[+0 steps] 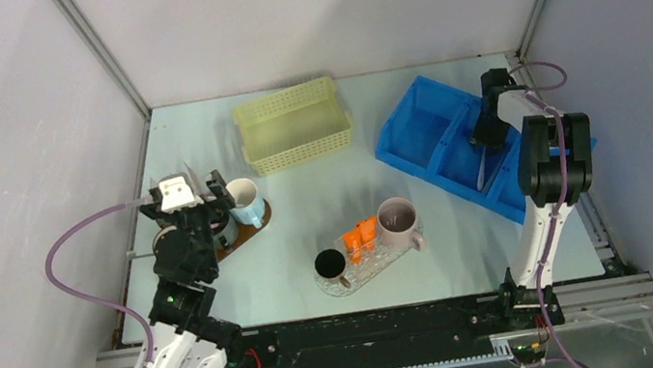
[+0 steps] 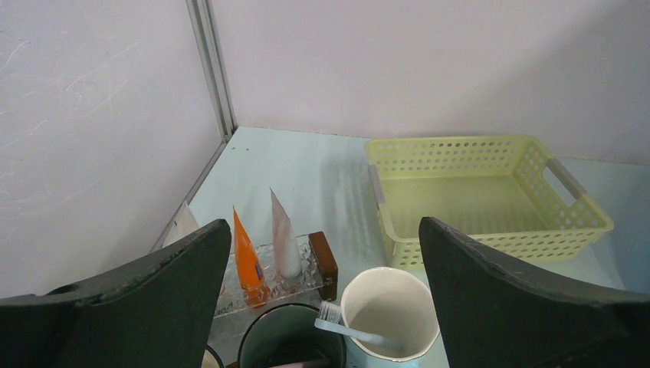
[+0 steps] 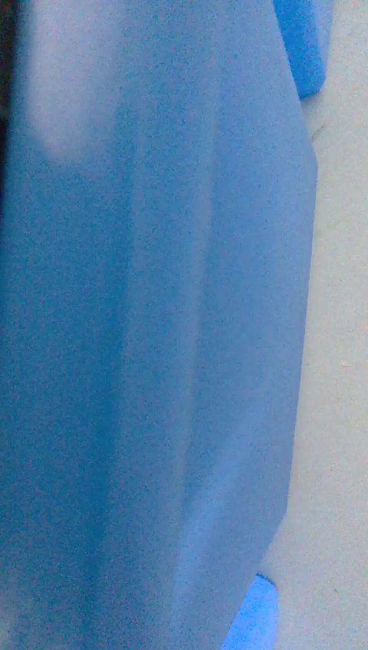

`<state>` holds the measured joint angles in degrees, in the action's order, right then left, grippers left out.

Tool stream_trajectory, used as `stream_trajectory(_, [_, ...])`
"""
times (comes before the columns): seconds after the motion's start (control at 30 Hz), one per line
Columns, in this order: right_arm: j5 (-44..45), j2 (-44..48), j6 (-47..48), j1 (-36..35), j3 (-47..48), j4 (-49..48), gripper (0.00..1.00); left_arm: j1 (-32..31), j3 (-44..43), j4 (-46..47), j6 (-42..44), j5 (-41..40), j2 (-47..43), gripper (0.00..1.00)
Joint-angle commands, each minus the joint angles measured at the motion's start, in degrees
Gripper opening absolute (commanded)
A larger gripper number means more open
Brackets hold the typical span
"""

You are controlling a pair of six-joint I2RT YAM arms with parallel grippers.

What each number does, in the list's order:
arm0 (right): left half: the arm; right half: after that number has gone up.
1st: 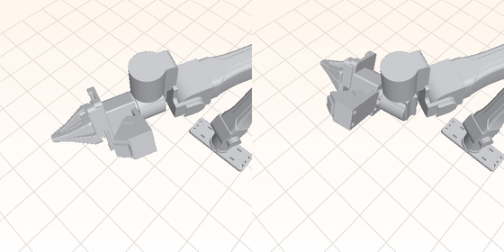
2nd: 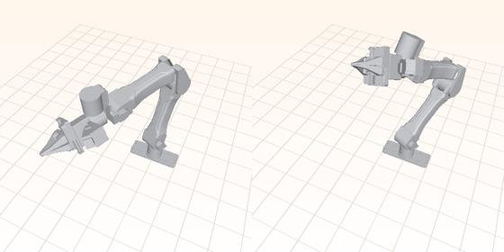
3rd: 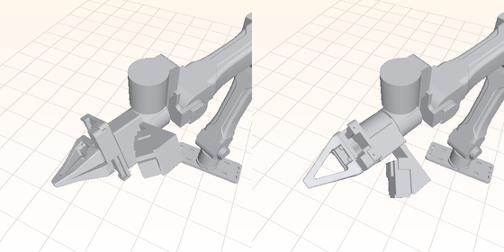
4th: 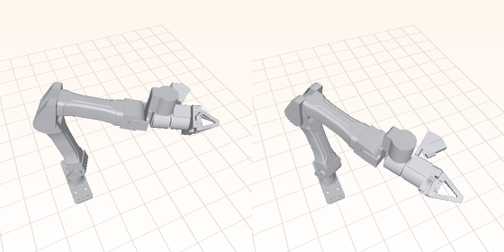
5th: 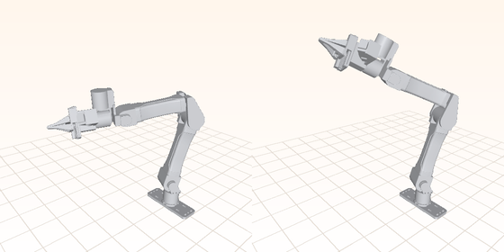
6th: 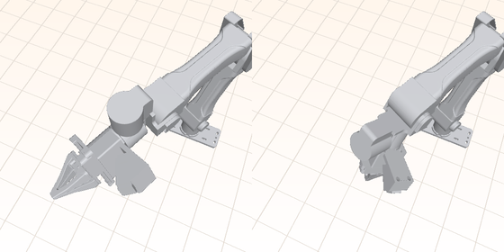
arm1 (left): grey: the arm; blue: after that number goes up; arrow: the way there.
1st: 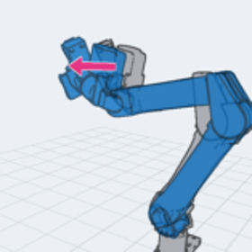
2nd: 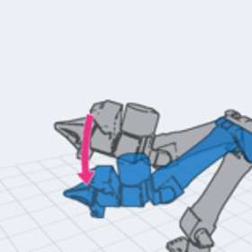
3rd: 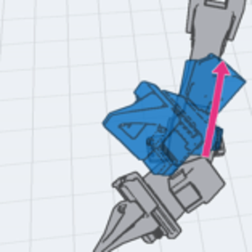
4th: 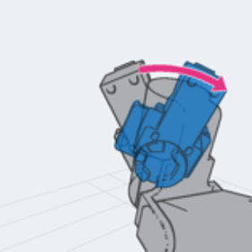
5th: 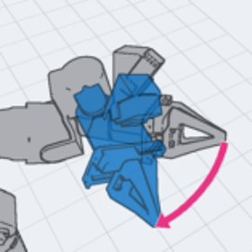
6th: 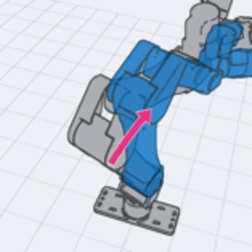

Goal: Prepare toiletry sets of a toothbrush and toothpaste on the tray
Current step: Pick up the toothbrush from the storage box.

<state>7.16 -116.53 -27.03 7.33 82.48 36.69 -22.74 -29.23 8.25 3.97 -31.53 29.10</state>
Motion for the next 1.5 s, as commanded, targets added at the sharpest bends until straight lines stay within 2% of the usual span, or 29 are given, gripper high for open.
stream_trajectory(0.0, [-4.2,-1.7,-0.5,0.1,1.3,0.2,0.31,-0.1,0.1,1.3,1.8,-1.4,-0.4,1.0])
stream_trajectory(0.2, [-6.4,-0.9,1.2,0.0,0.7,-1.5,0.07,-0.1,-0.1,1.4,1.3,-1.0,-0.5,1.0])
stream_trajectory(0.3, [-6.5,0.7,3.3,0.0,0.0,-2.9,0.0,-0.1,-0.2,1.4,1.0,-0.5,-0.5,1.0])
stream_trajectory(0.7, [-4.3,12.7,8.8,-0.8,-4.5,-7.9,0.0,-0.1,-1.1,0.6,-0.6,1.7,-1.2,1.0])
stream_trajectory(1.03, [-0.8,27.2,7.5,-3.2,-12.4,-14.5,0.0,0.0,-2.7,-1.3,-2.1,5.5,-1.2,1.0])
stream_trajectory(1.2, [0.3,34.9,6.7,-6.0,-14.4,-16.3,0.0,-0.1,-5.5,-2.4,-3.4,14.2,0.5,1.0])
stream_trajectory(1.47, [-0.8,45.2,5.0,-12.6,-16.5,-21.1,0.0,-0.6,-10.5,0.5,-8.8,35.3,6.6,1.0])
